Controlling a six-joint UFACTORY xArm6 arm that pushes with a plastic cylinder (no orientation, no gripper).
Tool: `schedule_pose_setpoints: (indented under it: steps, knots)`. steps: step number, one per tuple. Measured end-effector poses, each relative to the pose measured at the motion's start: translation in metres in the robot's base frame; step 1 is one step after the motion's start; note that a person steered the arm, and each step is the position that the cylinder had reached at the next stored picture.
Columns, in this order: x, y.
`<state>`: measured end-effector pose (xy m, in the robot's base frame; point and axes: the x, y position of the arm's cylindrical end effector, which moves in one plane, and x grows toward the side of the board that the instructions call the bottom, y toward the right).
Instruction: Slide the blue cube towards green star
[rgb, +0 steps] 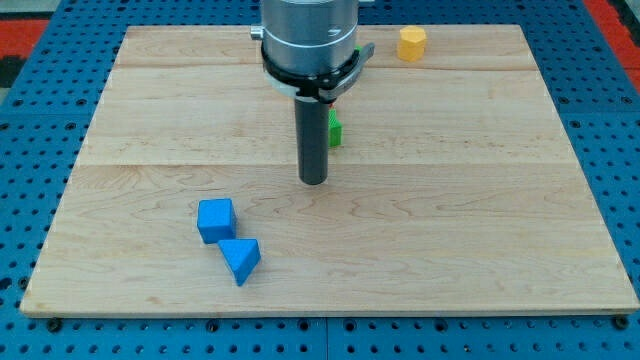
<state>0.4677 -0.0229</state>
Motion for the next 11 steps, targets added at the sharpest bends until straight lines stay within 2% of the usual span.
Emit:
schedule_pose_setpoints:
  steps: [1,2,3,4,5,6,7,8,11]
  knots:
    - [0.001,-0.068]
    - [-0.028,-0.135]
    - [0.010,-0.172]
    - [0.046,-0.139]
    - [0.046,-0.106]
    - [0.049,-0.139]
    - [0.087,-0.174]
    - [0.073,-0.127]
    - [0.071,-0.052]
